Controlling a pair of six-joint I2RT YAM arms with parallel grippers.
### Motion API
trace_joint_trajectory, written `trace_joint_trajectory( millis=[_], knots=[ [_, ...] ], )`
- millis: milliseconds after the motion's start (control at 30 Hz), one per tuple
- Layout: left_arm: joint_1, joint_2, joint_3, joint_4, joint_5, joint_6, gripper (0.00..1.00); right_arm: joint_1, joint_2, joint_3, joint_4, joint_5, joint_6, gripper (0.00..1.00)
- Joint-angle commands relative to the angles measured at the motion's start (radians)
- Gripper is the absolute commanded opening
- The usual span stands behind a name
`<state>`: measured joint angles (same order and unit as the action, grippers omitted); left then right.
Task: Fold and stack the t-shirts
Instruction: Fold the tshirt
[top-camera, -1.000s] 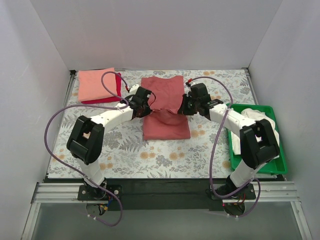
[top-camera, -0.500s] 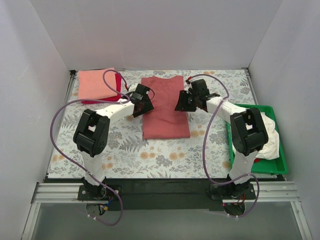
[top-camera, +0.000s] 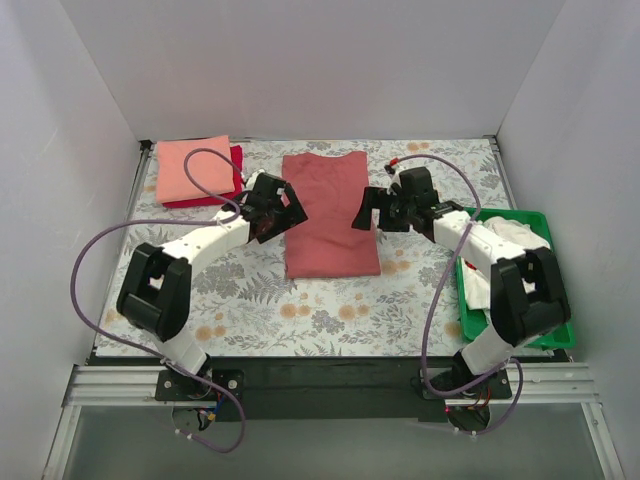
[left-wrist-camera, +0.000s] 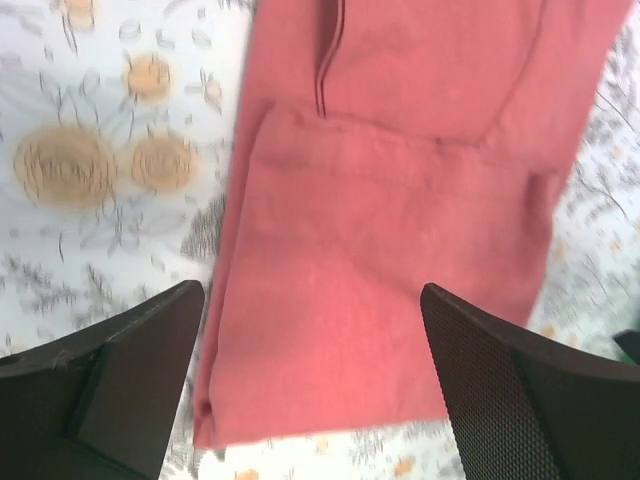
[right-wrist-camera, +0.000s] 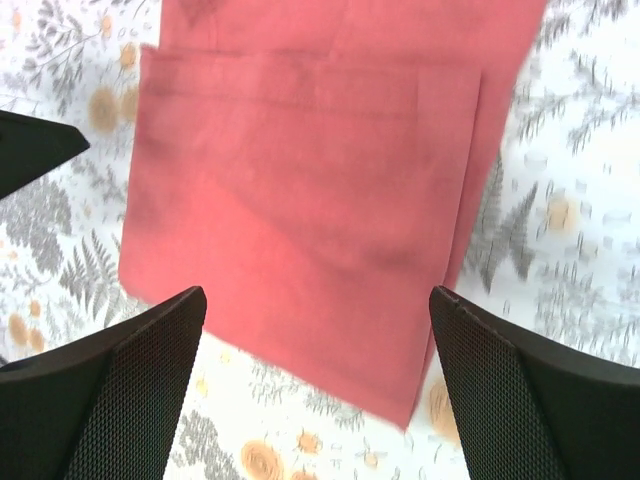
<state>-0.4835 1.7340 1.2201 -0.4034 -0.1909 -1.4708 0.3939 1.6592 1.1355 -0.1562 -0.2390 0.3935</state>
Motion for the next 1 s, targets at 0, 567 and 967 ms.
trace_joint_trajectory(
  millis=[0, 567, 967],
  knots=[
    [-0.001, -0.148, -0.129, 0.044, 0.136, -0.046, 0.9, 0.002, -0.148, -0.129, 0.03, -0.026, 0.025, 0.98],
    [-0.015, -0.268, -0.467, 0.158, 0.288, -0.092, 0.47, 0.002, -0.289, -0.47, 0.132, -0.026, 0.157, 0.89],
    [-0.015, -0.168, -0.442, 0.138, 0.271, -0.079, 0.06, 0.002, -0.23, -0.465, 0.133, -0.013, 0.165, 0.65]
  ],
)
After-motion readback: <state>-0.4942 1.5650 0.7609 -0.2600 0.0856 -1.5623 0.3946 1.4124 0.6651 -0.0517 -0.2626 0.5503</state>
